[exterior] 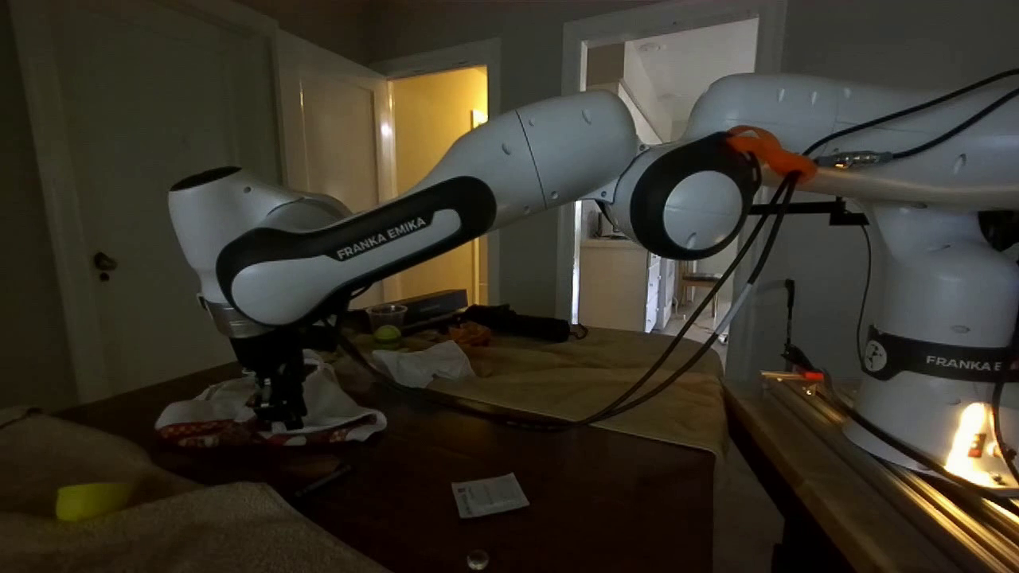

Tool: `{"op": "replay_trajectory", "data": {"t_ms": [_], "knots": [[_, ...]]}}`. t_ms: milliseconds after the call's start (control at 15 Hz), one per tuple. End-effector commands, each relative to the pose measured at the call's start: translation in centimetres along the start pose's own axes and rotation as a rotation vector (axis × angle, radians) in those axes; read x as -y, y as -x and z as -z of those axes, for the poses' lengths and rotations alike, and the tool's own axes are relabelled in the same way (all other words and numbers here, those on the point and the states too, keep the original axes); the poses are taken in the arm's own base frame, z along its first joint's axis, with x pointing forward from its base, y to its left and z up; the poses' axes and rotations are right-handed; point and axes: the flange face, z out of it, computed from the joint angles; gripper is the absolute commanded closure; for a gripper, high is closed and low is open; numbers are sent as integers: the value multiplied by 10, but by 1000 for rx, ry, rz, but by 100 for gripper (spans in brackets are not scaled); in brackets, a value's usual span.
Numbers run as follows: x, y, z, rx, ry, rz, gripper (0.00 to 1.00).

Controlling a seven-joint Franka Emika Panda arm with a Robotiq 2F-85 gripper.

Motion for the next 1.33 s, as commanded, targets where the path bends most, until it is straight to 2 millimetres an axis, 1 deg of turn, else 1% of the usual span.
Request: {"op": "replay_trajectory", "data": {"t_ms": [0, 333, 400, 467, 600, 933, 1000, 1200, 1267], "knots": [[-1, 1, -1, 7, 9, 21, 100], [-3, 1, -1, 8, 12, 17, 100], [-8, 2, 1, 9, 23, 4, 100], [-18, 2, 4, 6, 31, -24, 100], [-46, 6, 8, 8, 63, -90, 100], [-128, 26, 22, 24, 165, -308, 100], [-142, 30, 25, 29, 185, -348, 100], [-181, 45, 33, 47, 234, -466, 100], [-190, 49, 34, 54, 246, -501, 100]]}}
